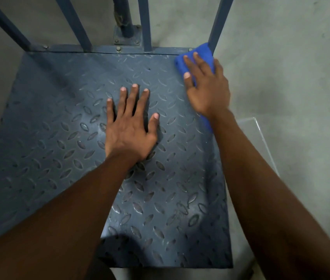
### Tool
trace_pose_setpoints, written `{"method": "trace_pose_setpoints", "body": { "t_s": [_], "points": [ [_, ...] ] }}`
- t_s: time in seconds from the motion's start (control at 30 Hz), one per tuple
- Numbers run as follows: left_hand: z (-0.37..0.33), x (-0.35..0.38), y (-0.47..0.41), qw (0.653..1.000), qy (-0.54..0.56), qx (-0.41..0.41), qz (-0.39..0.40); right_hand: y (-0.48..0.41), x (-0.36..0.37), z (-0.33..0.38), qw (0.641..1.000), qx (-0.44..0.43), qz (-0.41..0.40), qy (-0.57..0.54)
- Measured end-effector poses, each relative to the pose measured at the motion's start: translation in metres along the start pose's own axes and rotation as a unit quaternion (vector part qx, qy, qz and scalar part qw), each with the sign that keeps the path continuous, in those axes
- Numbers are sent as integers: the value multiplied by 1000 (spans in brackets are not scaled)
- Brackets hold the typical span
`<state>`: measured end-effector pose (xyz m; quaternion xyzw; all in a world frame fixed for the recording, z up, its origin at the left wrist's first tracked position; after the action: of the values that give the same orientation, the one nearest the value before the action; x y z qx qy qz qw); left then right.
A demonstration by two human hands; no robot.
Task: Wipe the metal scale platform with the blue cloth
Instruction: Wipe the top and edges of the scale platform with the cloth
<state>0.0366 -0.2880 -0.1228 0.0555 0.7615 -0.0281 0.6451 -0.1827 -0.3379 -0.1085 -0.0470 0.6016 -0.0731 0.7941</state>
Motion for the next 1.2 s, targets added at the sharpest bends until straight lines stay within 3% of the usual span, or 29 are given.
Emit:
{"method": "trace_pose_setpoints", "body": {
  "t_s": [0.13, 0.33, 0.6, 0.83, 1.07, 1.2],
  "points": [
    [-1, 0, -2, 1000, 11, 3, -1, 60, -7, 65, 987, -152, 45, -21],
    [-1, -4, 0, 999, 32, 3, -8, 168, -11, 83, 998, -56, 15, 10],
    [-2, -5, 0, 1000, 25, 3, -3, 22, 5, 30, 1000, 13, 23, 11],
    [-4, -7, 1, 1000, 20, 2, 0, 172, -4, 77, 998, 55, 5, 26],
    [-3, -5, 10, 999, 32, 5, 14, 56, -4, 38, 996, 80, 40, 11],
    [3, -6, 39, 999, 51, 7, 0, 109, -8, 66, 998, 65, -4, 24]
  ]
}}
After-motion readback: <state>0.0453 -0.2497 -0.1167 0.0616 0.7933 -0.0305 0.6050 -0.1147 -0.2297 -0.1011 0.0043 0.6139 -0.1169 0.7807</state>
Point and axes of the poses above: each hand's wrist, its own y-axis away from the middle knuckle, its own x-axis out of the palm, z = x × y, the point moved 9 cm from there along -y, towards the middle knuckle, and after that the axes turned 9 degrees about -x, right-handed, at the moved point
